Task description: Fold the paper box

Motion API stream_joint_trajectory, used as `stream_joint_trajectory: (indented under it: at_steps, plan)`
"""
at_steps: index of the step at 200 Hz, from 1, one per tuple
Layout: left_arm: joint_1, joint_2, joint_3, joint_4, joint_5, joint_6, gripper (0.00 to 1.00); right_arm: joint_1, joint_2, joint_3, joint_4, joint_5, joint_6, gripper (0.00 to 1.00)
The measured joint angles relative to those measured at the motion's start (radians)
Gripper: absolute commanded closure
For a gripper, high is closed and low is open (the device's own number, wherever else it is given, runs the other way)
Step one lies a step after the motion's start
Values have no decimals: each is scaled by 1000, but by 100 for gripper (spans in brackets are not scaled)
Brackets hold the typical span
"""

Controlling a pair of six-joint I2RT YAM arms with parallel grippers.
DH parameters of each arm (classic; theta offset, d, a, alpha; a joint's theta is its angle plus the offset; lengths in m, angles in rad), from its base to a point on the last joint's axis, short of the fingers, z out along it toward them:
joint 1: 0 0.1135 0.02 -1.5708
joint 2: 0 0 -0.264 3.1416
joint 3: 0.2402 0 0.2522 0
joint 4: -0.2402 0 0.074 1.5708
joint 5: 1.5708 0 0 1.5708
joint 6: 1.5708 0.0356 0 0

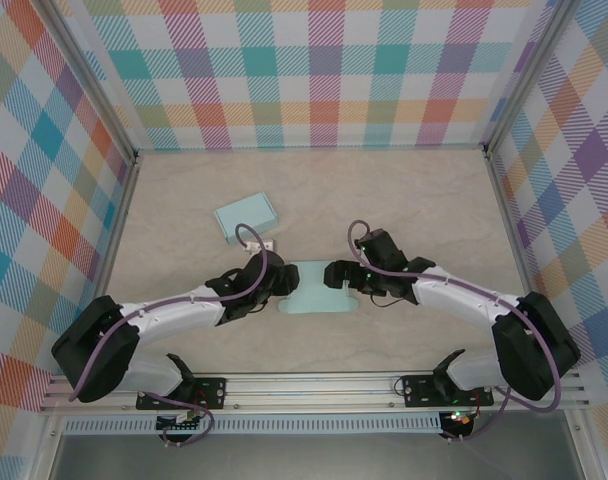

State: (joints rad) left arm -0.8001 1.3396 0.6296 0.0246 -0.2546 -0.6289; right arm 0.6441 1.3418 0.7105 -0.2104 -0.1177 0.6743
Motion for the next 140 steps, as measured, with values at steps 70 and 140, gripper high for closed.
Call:
stream_joint_trajectory:
  at_steps: [70, 140]
  plan:
    - [34, 108, -17, 51, 113, 3, 57, -40, 98, -74, 141, -130, 66, 0]
    - [85, 106, -79, 208, 182, -59, 82, -68, 84, -176, 346, -201, 150, 1]
